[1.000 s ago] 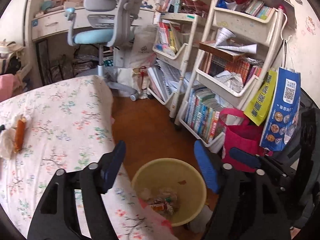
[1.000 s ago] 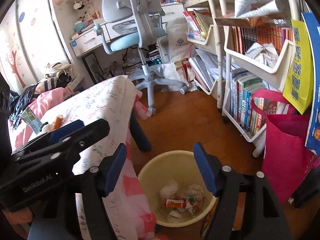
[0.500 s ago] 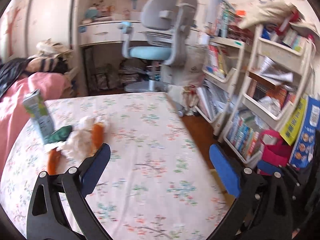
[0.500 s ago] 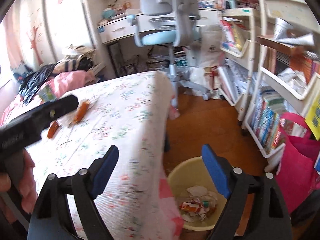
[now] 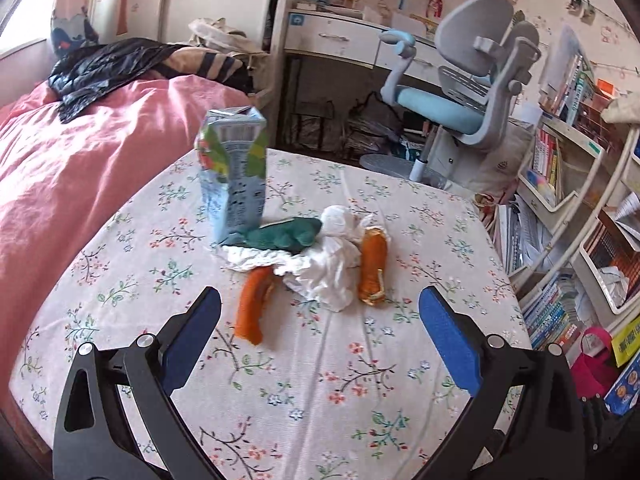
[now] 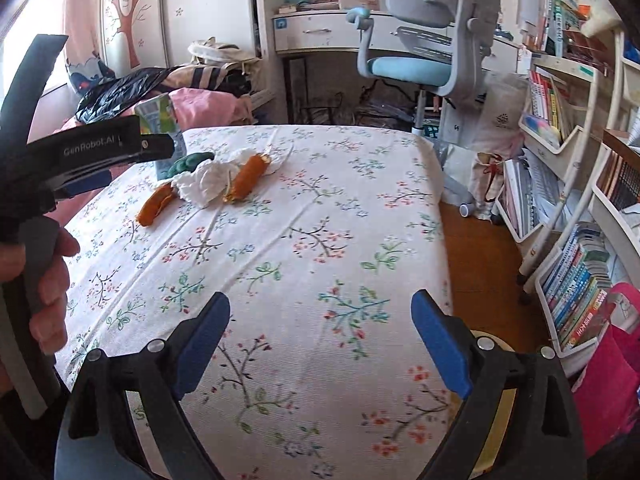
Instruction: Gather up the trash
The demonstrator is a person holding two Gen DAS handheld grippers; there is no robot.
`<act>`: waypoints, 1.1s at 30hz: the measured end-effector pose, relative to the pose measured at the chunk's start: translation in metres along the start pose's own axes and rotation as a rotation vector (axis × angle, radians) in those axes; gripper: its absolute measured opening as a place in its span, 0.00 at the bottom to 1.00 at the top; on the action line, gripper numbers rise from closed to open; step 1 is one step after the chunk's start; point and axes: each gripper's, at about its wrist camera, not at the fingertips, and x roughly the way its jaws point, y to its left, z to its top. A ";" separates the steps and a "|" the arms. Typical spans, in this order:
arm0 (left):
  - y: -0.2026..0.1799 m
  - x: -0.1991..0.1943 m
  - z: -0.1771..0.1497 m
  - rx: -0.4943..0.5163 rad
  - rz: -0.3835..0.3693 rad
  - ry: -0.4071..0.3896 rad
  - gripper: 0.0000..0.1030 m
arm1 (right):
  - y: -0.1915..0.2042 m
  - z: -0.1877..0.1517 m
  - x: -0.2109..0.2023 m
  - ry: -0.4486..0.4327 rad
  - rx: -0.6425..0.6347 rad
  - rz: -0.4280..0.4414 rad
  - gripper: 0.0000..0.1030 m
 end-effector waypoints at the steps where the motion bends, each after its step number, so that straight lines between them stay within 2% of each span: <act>1: 0.008 0.002 0.001 -0.015 0.001 0.010 0.93 | 0.002 0.000 0.001 0.002 -0.004 0.002 0.86; 5: 0.036 0.009 0.006 -0.084 0.008 0.030 0.93 | 0.006 -0.001 0.003 0.009 -0.011 0.006 0.86; 11: 0.055 0.013 0.012 -0.129 0.038 0.027 0.93 | 0.007 0.000 0.004 0.015 -0.008 0.011 0.87; 16: 0.059 0.022 0.015 -0.132 0.036 0.037 0.93 | 0.007 0.000 0.005 0.017 -0.004 0.016 0.87; 24: 0.068 0.061 0.029 -0.088 0.095 0.096 0.88 | 0.009 0.004 0.006 0.017 -0.002 0.031 0.87; 27: 0.072 0.079 0.031 -0.086 0.085 0.135 0.76 | 0.010 0.005 0.007 0.021 -0.001 0.033 0.87; 30: 0.070 0.093 0.030 -0.071 0.053 0.151 0.59 | 0.008 0.006 0.008 0.023 0.003 0.036 0.87; 33: 0.066 0.097 0.033 -0.043 -0.005 0.135 0.34 | 0.008 0.007 0.008 0.023 0.005 0.038 0.87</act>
